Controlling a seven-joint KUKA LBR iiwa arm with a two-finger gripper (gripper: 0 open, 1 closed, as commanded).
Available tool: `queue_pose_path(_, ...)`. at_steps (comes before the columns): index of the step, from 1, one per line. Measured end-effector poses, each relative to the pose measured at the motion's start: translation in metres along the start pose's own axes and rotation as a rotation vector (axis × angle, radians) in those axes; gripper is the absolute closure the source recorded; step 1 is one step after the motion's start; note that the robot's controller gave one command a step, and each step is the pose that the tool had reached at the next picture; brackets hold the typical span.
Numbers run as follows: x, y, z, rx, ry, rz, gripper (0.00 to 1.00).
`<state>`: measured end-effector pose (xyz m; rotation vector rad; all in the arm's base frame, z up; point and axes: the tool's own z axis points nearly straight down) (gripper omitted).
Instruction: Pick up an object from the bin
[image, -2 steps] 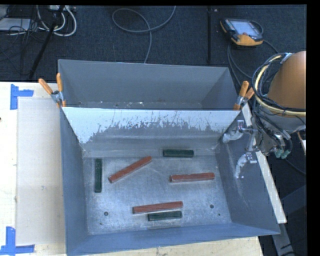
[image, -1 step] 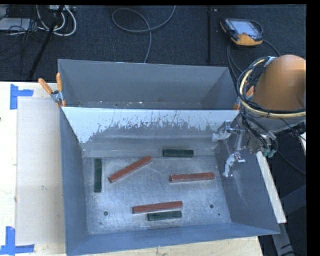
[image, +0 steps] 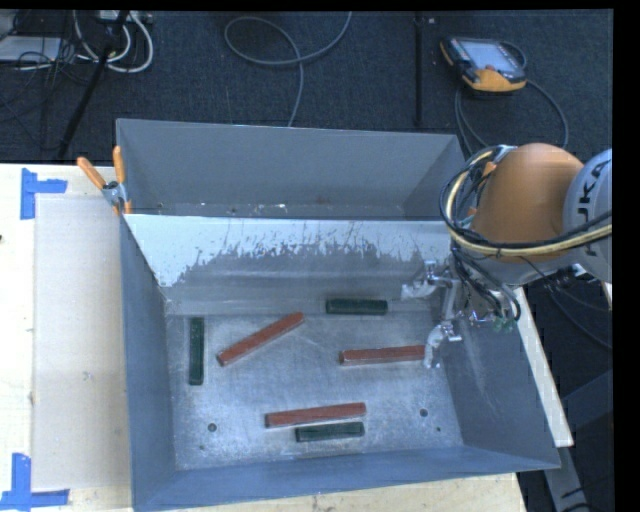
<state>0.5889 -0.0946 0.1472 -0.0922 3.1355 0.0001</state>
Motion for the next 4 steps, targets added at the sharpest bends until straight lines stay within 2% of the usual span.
queue_pose_path(1, 0.006, -0.004, 0.031, -0.001, 0.007, 0.085, 0.0)
queue_pose_path(2, 0.004, 0.001, 0.071, 0.002, -0.007, 0.003, 1.0)
queue_pose_path(3, 0.003, 0.001, 0.071, 0.002, -0.007, 0.002, 1.0)
queue_pose_path(4, -0.004, -0.008, -0.058, 0.0, 0.003, 0.008, 1.0)
